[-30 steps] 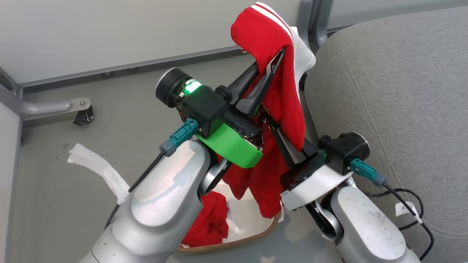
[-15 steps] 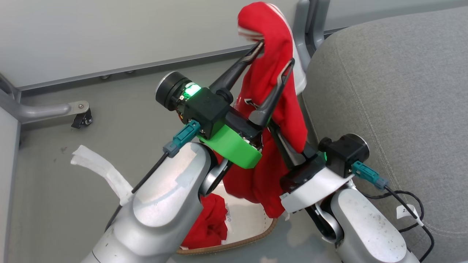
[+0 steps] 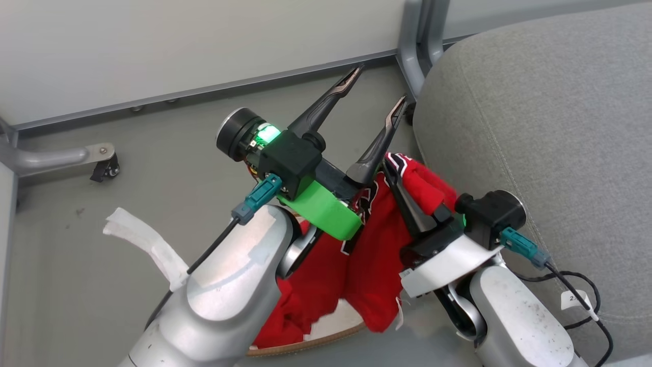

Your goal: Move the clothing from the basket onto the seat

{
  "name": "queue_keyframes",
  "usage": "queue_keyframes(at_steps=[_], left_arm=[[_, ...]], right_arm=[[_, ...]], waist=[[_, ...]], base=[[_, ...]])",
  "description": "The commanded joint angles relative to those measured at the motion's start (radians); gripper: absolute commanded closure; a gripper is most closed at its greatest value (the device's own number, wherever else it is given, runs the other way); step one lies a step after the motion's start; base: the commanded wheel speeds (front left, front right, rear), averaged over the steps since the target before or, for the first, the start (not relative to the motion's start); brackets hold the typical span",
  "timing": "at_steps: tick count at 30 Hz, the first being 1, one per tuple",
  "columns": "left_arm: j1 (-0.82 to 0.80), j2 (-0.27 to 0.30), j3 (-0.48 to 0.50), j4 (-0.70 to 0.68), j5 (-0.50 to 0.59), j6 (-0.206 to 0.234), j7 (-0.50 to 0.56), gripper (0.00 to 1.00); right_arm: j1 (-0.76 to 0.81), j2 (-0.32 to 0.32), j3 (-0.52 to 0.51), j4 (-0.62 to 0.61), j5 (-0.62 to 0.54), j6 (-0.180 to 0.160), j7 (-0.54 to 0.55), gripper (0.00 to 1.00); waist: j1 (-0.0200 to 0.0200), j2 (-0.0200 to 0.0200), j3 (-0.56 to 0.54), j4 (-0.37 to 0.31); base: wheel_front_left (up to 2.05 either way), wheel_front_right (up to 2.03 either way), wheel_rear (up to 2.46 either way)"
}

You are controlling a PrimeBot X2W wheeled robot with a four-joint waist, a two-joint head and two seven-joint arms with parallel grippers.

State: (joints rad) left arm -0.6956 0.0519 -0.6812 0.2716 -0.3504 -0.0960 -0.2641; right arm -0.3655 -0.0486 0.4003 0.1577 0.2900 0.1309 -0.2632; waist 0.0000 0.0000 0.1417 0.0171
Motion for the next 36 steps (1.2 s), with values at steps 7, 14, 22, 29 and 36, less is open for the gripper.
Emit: queue_keyframes(at_steps=[7,14,22,29,36], left_arm=[[0.021,0.016,-0.009,0.014,0.025,0.002,-0.001,0.00],[0.022,0.020,-0.028,0.028,0.032,-0.002,-0.001,0.00],[0.016,0.028,-0.047,0.045,0.044,-0.004,-0.001,0.00],[0.001,0.040,-0.054,0.054,0.055,-0.001,-0.001,0.00],[-0.008,0.051,-0.051,0.061,0.064,0.004,-0.001,0.00]], right_arm=[[0.033,-0.003,-0.060,-0.030,-0.035,0.000,-0.002,1.00],[0.064,-0.003,-0.141,-0.072,-0.067,0.000,-0.002,1.00],[0.099,-0.003,-0.237,-0.126,-0.085,0.000,-0.002,1.00],[0.126,-0.003,-0.315,-0.156,-0.078,0.000,-0.002,1.00],[0.148,-0.003,-0.359,-0.165,-0.076,0.000,-0.002,1.00]], waist=[[0.0000,0.0000,0.035,-0.075],[0.0000,0.0000,0.070,-0.148],[0.0000,0.0000,0.113,-0.228],[0.0000,0.0000,0.153,-0.286],[0.0000,0.0000,0.181,-0.315]], base=[[0.00,0.00,0.00],[0.00,0.00,0.00],[0.00,0.00,0.00],[0.00,0.00,0.00],[0.00,0.00,0.00]])
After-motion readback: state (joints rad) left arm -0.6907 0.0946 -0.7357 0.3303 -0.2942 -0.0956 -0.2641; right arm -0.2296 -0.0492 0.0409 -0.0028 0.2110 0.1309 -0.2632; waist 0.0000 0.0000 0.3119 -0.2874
